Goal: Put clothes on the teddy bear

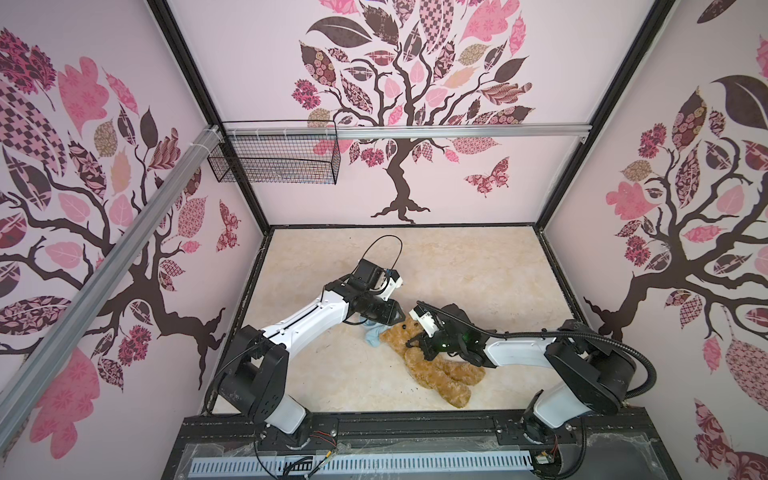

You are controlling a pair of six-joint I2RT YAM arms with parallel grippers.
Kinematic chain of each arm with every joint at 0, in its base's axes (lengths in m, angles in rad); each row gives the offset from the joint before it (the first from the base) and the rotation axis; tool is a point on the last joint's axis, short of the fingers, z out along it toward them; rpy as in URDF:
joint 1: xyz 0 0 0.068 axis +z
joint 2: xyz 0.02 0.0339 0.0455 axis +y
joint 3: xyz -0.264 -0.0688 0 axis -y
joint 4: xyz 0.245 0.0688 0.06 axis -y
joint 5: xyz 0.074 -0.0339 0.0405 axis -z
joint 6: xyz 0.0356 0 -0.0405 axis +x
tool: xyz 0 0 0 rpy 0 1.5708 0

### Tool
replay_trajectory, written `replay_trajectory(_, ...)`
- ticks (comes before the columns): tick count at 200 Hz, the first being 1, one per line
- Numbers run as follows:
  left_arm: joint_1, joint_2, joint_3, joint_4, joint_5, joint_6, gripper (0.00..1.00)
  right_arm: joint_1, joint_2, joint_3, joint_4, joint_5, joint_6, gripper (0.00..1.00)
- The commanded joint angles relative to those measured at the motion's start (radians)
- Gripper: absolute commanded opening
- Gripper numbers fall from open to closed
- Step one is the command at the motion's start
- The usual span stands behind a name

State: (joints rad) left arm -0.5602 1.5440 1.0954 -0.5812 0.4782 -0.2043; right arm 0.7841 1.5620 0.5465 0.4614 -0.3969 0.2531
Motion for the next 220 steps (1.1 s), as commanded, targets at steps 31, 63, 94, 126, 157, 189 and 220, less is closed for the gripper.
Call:
replay_trajectory(31,-0.003,0.031,0.060,0.040,0.087,-0.024,0.09,0.009,-0.041,-0.046,0.102,0.023,-0.048,0.00)
replay_trajectory(63,-0.004,0.018,-0.002,0.160,0.270,-0.120,0.08,0.008,-0.038,-0.048,0.161,0.030,-0.074,0.00)
replay_trajectory(94,-0.004,-0.010,-0.069,0.177,0.361,-0.168,0.16,0.008,-0.045,-0.075,0.251,0.058,-0.069,0.00)
replay_trajectory(126,-0.003,-0.048,-0.119,0.160,0.355,-0.175,0.30,0.007,-0.056,-0.125,0.357,0.081,-0.059,0.00)
replay_trajectory(157,-0.003,-0.085,-0.111,0.157,0.361,-0.178,0.40,0.007,-0.052,-0.178,0.446,0.088,-0.068,0.00)
replay_trajectory(189,-0.003,-0.109,-0.073,0.077,0.342,-0.145,0.54,0.008,-0.064,-0.208,0.487,0.093,-0.100,0.00)
replay_trajectory(220,-0.003,-0.154,-0.053,0.037,0.321,-0.128,0.59,0.007,-0.064,-0.218,0.493,0.100,-0.134,0.00)
